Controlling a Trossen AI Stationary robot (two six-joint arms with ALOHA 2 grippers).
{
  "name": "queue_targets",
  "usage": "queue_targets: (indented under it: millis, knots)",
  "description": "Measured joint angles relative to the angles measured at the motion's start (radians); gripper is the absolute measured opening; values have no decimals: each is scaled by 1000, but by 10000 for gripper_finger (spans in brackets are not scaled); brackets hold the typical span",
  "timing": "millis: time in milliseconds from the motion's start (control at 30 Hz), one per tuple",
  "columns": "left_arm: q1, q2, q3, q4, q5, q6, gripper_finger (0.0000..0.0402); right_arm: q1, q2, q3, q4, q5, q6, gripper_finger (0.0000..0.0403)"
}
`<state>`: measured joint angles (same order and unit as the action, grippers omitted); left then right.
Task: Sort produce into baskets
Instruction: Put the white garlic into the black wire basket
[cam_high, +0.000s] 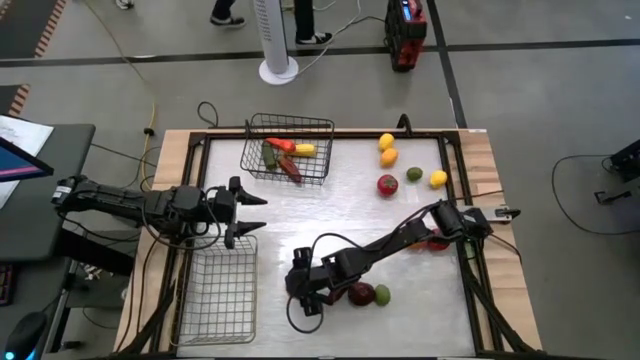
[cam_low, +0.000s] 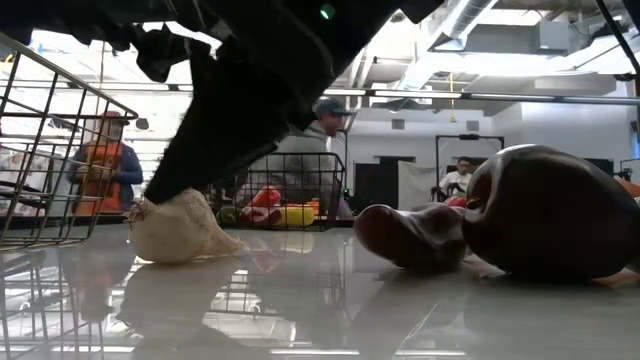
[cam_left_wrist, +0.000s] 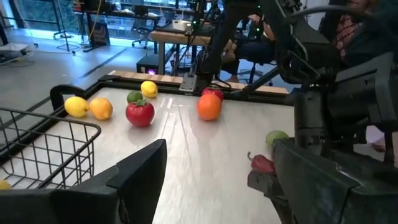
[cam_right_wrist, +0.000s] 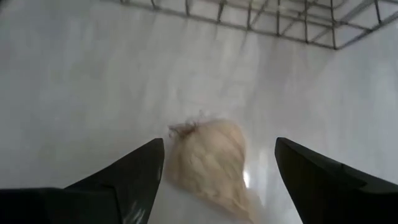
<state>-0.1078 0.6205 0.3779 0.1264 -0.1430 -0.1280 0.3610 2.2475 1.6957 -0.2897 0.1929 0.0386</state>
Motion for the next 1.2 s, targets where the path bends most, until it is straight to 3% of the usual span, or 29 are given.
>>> queue_targets:
  millis: [967,1200]
  knots:
    - [0,0,0,-8,-1,13,279,-9,35,-18,-12,-13,-20,316]
    - [0,0,0,-9,0,10,279,-19,26,-16,-1,-12,-21,283]
